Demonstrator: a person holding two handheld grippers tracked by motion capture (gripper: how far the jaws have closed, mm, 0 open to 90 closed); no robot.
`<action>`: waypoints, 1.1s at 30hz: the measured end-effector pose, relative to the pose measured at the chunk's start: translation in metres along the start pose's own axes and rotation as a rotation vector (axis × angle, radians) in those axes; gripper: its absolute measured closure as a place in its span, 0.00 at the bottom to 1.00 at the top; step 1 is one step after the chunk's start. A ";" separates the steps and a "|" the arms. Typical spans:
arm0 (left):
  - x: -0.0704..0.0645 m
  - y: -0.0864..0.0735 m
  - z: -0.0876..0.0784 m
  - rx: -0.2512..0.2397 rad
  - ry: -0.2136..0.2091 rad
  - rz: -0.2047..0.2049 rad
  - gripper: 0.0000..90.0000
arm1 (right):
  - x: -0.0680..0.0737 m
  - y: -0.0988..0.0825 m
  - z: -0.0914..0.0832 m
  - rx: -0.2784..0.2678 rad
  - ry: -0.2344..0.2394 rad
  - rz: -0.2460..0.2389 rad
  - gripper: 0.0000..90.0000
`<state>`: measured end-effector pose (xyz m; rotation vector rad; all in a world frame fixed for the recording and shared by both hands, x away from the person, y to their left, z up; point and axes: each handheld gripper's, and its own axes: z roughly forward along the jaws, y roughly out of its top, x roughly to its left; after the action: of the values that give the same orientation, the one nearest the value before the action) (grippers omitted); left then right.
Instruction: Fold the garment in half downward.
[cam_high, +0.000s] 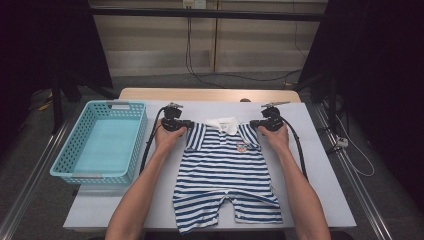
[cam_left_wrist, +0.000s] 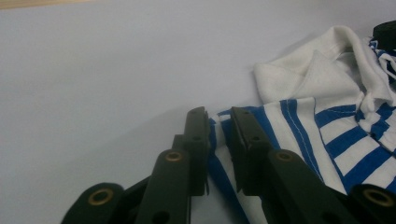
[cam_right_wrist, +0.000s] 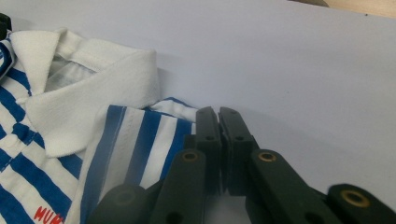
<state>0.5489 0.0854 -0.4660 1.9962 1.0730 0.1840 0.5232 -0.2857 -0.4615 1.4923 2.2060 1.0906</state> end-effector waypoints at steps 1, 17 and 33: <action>-0.001 0.000 0.001 -0.003 -0.002 0.001 0.89 | 0.000 0.000 0.000 -0.001 0.002 0.000 0.99; 0.003 0.002 -0.008 -0.024 -0.017 -0.003 0.98 | 0.000 0.001 -0.003 -0.035 -0.001 0.015 1.00; -0.003 0.008 -0.016 -0.085 -0.006 -0.006 0.98 | 0.003 0.009 -0.019 -0.110 0.015 0.010 1.00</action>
<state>0.5445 0.0908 -0.4498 1.9163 1.0503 0.2169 0.5171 -0.2897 -0.4416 1.4558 2.1136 1.2091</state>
